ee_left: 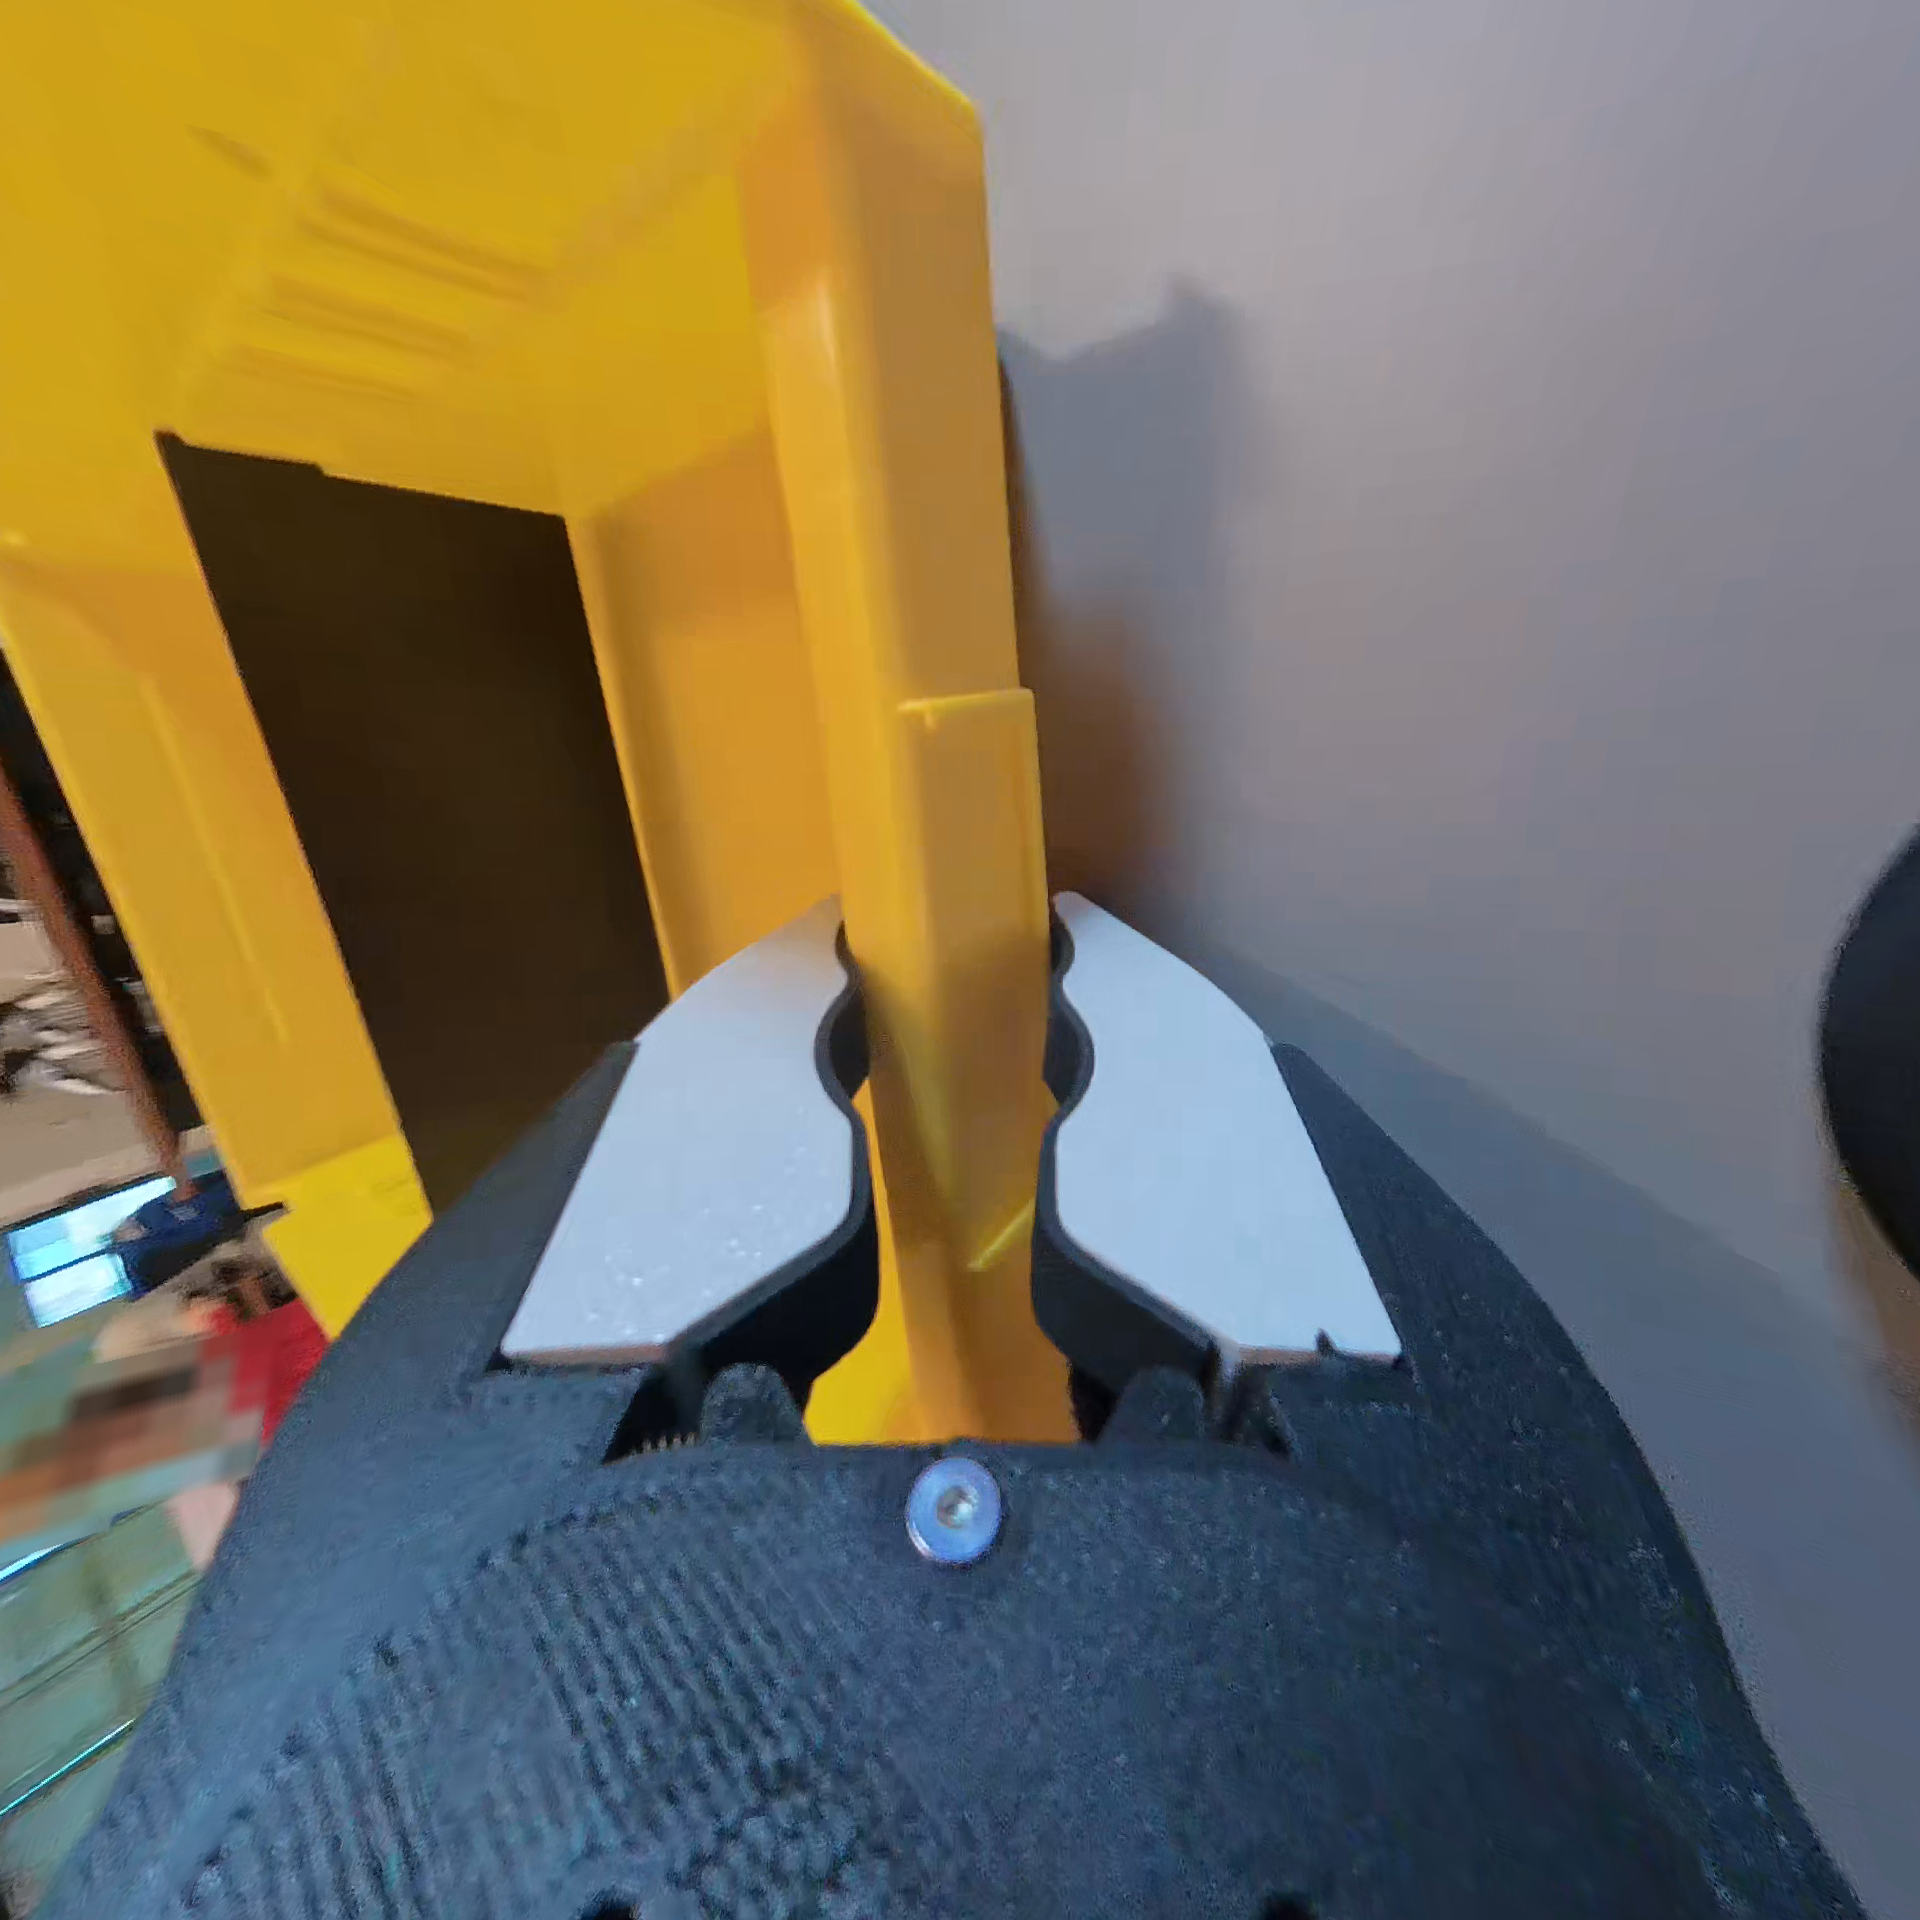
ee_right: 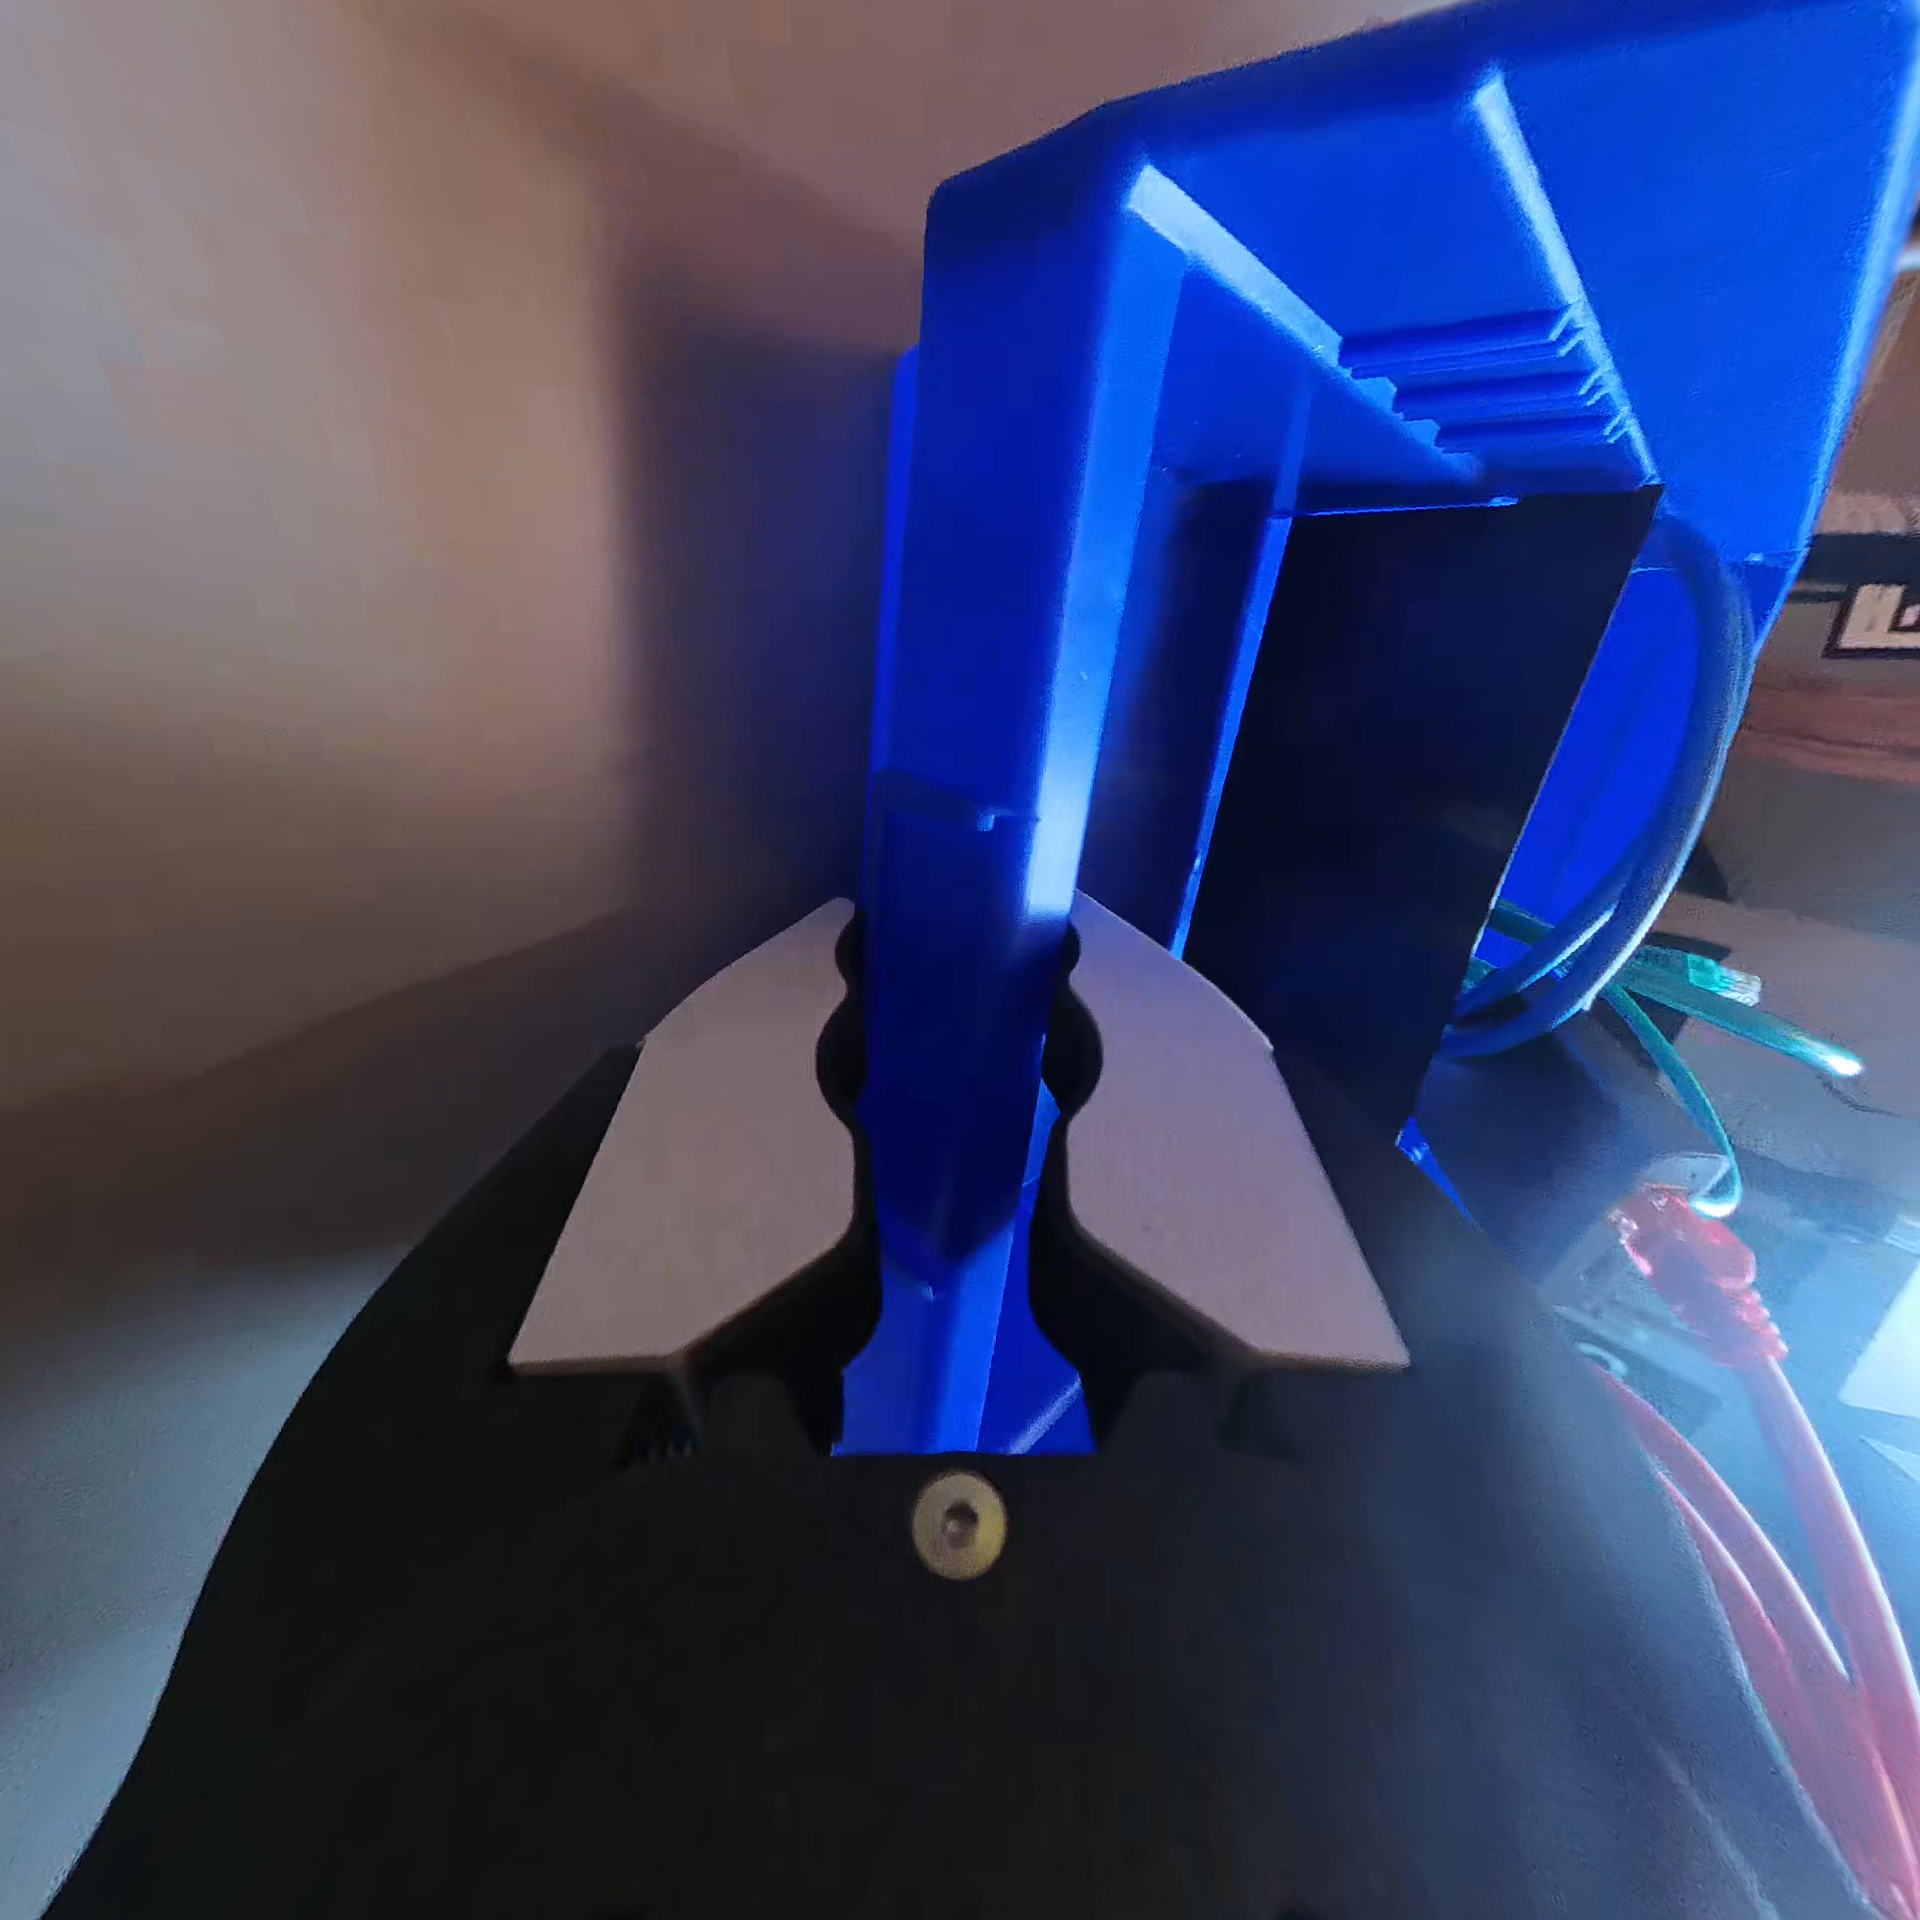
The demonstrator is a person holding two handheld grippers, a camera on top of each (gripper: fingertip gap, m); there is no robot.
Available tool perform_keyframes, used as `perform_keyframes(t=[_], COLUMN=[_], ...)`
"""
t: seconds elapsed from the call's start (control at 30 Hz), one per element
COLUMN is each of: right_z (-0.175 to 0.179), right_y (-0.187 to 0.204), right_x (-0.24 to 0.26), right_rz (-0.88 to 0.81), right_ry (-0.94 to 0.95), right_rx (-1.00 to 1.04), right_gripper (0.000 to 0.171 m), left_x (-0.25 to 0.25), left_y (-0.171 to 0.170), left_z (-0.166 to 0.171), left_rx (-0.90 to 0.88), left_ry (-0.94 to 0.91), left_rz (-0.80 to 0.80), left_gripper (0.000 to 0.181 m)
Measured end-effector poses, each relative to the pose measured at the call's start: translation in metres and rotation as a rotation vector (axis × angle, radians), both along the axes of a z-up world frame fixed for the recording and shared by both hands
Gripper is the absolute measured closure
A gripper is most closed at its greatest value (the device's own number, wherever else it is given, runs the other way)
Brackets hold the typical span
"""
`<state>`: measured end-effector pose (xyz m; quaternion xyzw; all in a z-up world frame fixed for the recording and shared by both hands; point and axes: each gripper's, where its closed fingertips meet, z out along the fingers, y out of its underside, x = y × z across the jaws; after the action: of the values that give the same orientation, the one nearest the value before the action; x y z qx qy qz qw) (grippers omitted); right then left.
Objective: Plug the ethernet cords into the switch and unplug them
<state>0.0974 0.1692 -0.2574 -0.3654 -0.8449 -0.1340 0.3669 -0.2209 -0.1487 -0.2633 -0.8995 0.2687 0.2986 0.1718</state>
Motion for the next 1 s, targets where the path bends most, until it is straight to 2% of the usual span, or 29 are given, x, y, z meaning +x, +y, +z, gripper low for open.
perform_keyframes(t=[0.03, 0.13, 0.2, 0.27, 0.37, 0.43, 0.53, 0.63, 0.7, 0.77, 0.83, 0.9, 0.93, 1.0], right_z=[0.0, 0.006, 0.022, 0.048, 0.083, 0.089, 0.073, 0.053, 0.045, 0.041, 0.041, 0.04, 0.041, 0.044], right_y=[-0.014, -0.057, -0.086, -0.098, -0.089, -0.074, -0.054, -0.041, -0.031, -0.023, -0.011, -0.004, -0.006, -0.004], right_x=[0.005, 0.023, 0.037, 0.056, 0.098, 0.128, 0.151, 0.143, 0.132, 0.118, 0.105, 0.095, 0.09, 0.089], right_rz=[0.018, 0.022, -0.015, -0.087, -0.238, -0.356, -0.479, -0.538, -0.558, -0.565, -0.578, -0.577, -0.568, -0.573], right_ry=[0.017, 0.118, 0.263, 0.461, 0.739, 0.857, 0.921, 0.89, 0.863, 0.853, 0.851, 0.839, 0.849, 0.86], right_rx=[-0.001, -0.082, -0.25, -0.411, -0.559, -0.6, -0.662, -0.705, -0.73, -0.79, -0.814, -0.837, -0.885, -0.864], right_gripper=[0.14, 0.136, 0.132, 0.133, 0.134, 0.134, 0.128, 0.12, 0.115, 0.112, 0.115, 0.124, 0.137, 0.149], left_x=[-0.002, 0.011, 0.021, 0.035, 0.06, 0.077, 0.098, 0.116, 0.155, 0.207, 0.252, 0.271, 0.273, 0.277], left_y=[0.003, 0.021, 0.03, 0.043, 0.068, 0.09, 0.127, 0.147, 0.149, 0.146, 0.143, 0.152, 0.16, 0.173], left_z=[0.0, 0.001, 0.002, 0.003, 0.003, 0.003, 0.004, 0.017, 0.04, 0.059, 0.064, 0.065, 0.065, 0.065], left_rx=[-0.005, 0.065, 0.087, 0.107, 0.113, 0.116, 0.15, 0.201, 0.326, 0.418, 0.416, 0.452, 0.486, 0.538], left_ry=[0.032, -0.025, -0.029, -0.011, -0.016, -0.012, 0.01, -0.017, -0.179, -0.495, -0.799, -0.915, -0.947, -1.048], left_rz=[-0.004, -0.055, -0.093, -0.154, -0.255, -0.338, -0.453, -0.413, -0.429, -0.405, -0.356, -0.297, -0.258, -0.177], left_gripper=[0.15, 0.15, 0.15, 0.15, 0.15, 0.15, 0.15, 0.141, 0.146, 0.143, 0.14, 0.133, 0.129, 0.119])
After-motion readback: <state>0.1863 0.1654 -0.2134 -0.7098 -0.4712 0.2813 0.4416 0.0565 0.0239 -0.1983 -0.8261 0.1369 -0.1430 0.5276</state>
